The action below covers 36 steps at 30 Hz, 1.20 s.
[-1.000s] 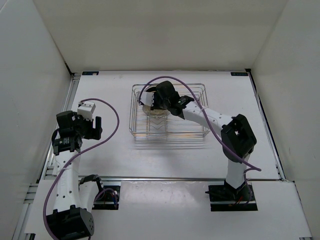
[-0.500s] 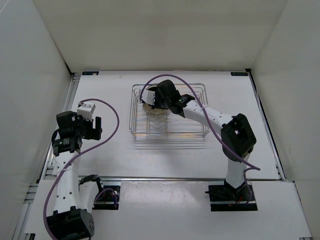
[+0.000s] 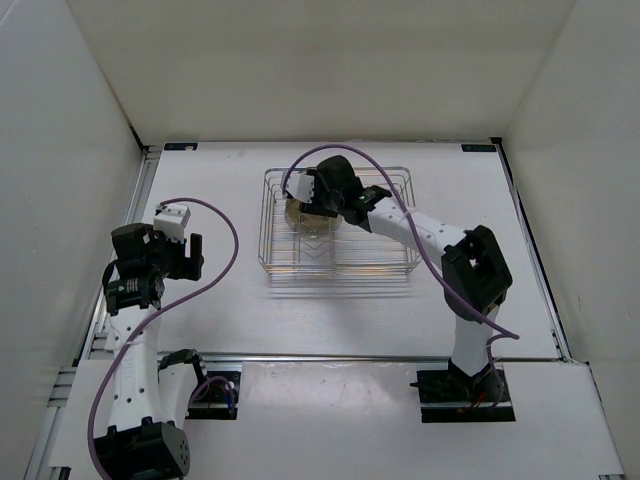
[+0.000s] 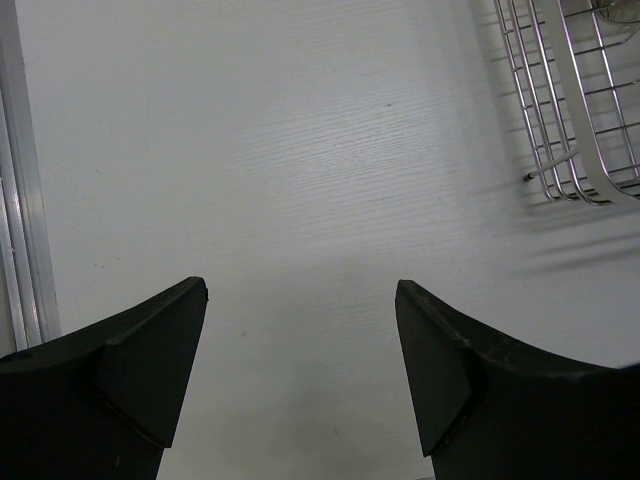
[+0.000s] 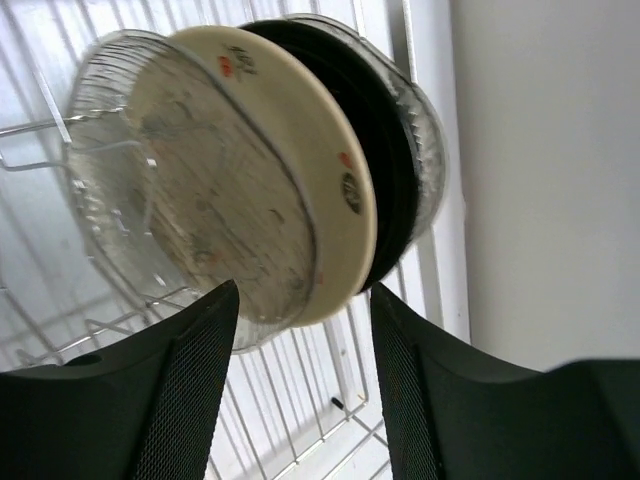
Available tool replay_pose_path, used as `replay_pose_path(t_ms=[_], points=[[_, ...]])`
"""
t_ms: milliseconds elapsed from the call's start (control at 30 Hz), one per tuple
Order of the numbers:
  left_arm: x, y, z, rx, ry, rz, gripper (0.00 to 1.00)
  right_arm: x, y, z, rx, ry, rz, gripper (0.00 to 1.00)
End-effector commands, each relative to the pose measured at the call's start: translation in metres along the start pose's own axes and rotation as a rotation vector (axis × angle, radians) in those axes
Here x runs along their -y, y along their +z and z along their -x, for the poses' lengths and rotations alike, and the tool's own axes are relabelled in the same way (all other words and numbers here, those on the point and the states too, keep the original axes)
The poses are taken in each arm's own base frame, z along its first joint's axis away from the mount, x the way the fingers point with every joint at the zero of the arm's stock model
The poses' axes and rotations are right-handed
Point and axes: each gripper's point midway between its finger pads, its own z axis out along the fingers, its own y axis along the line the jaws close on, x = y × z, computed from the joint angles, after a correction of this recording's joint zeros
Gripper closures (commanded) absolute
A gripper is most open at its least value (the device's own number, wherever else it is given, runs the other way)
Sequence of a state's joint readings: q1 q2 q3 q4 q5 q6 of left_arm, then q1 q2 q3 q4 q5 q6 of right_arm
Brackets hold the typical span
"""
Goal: Load the plates into the dish rack
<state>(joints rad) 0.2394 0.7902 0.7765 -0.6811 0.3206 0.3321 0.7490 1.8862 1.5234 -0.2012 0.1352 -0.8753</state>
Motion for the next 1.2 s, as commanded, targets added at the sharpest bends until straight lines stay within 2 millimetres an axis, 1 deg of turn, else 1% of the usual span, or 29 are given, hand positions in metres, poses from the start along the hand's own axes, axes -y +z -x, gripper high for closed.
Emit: replay_pose_path(t_ms=[0,67,133,167,233,267,300,333,367,400,433,467,500,533,567,600,633,667,700,733,767,800,833,867,933,1033,1067,1133,1167], points=[[-0.002,-0.005,0.004,0.016,0.004,0.013,0.13,0.062,-0.025,0.027,0.070,-0.001,-0.180,0.40],[-0.002,-0.005,0.004,0.016,0.004,0.013,0.13,0.081,-0.034,0.029,0.071,-0.009,-0.241,0.37],[0.001,-0.005,0.002,0.011,0.002,0.001,0.13,0.105,-0.051,0.040,0.094,-0.046,-0.320,0.33],[0.001,-0.005,0.002,0.011,0.002,0.001,0.13,0.117,-0.057,0.040,0.077,-0.050,-0.372,0.27],[0.000,-0.005,0.005,0.013,0.002,0.002,0.13,0.155,-0.084,0.050,0.098,-0.076,-0.498,0.23],[-0.001,-0.007,0.010,0.025,-0.003,0.006,0.13,0.173,-0.094,0.046,0.087,-0.065,-0.563,0.18],[0.000,-0.009,0.015,0.037,0.001,0.001,0.13,0.198,-0.113,0.046,0.073,-0.035,-0.649,0.14],[0.000,-0.006,0.013,0.027,-0.003,-0.003,0.13,0.214,-0.125,0.042,0.065,-0.007,-0.694,0.10],[-0.002,-0.008,0.019,0.039,0.001,0.001,0.12,0.233,-0.139,0.024,0.026,0.034,-0.739,0.01],[-0.002,-0.004,0.015,0.017,-0.006,-0.007,0.10,0.246,-0.151,0.014,0.001,0.075,-0.773,0.00],[-0.003,-0.003,0.018,0.018,-0.006,-0.006,0.09,0.265,-0.173,0.009,0.008,0.156,-0.826,0.00],[-0.004,-0.003,0.022,0.021,-0.016,-0.005,0.06,0.270,-0.180,-0.027,-0.091,0.207,-0.824,0.00],[-0.002,0.000,0.019,0.008,-0.022,-0.021,0.02,0.272,-0.185,-0.045,-0.130,0.258,-0.828,0.00],[-0.001,0.001,0.023,0.013,-0.030,-0.032,0.00,0.277,-0.192,-0.079,-0.177,0.359,-0.847,0.00],[-0.002,-0.001,0.027,0.021,-0.027,-0.030,0.00,0.261,-0.194,-0.106,-0.262,0.397,-0.782,0.00],[0.000,0.002,0.025,0.012,-0.032,-0.048,0.00,0.255,-0.201,-0.123,-0.292,0.441,-0.753,0.00],[0.003,0.006,0.023,0.001,-0.047,-0.065,0.00,0.249,-0.205,-0.153,-0.311,0.504,-0.708,0.00],[0.001,0.008,0.027,0.006,-0.045,-0.063,0.00,0.222,-0.203,-0.174,-0.346,0.603,-0.617,0.00],[0.003,0.010,0.025,-0.002,-0.059,-0.080,0.00,0.210,-0.201,-0.190,-0.359,0.669,-0.576,0.00],[0.005,0.014,0.027,-0.006,-0.064,-0.104,0.00,0.206,-0.215,-0.216,-0.377,0.753,-0.577,0.00],[0.007,0.016,0.026,-0.013,-0.081,-0.118,0.00,0.184,-0.208,-0.221,-0.337,0.845,-0.483,0.00],[0.007,0.017,0.031,-0.002,-0.078,-0.124,0.00,0.177,-0.210,-0.231,-0.335,0.889,-0.471,0.00],[0.009,0.021,0.029,-0.016,-0.094,-0.142,0.00,0.171,-0.219,-0.251,-0.357,0.946,-0.484,0.00],[0.008,0.020,0.032,-0.008,-0.091,-0.140,0.00,0.156,-0.216,-0.262,-0.375,1.003,-0.466,0.00],[0.008,0.024,0.028,-0.028,-0.100,-0.146,0.00,0.147,-0.224,-0.281,-0.420,1.057,-0.490,0.00],[0.007,0.027,0.029,-0.030,-0.100,-0.147,0.00,0.127,-0.228,-0.299,-0.479,1.145,-0.515,0.00],[0.007,0.032,0.024,-0.050,-0.109,-0.153,0.00,0.114,-0.229,-0.306,-0.508,1.179,-0.515,0.00],[0.003,0.037,0.021,-0.065,-0.121,-0.150,0.00,0.104,-0.231,-0.309,-0.474,1.219,-0.488,0.00],[0.002,0.038,0.024,-0.064,-0.121,-0.150,0.00,0.091,-0.228,-0.314,-0.478,1.266,-0.473,0.00]])
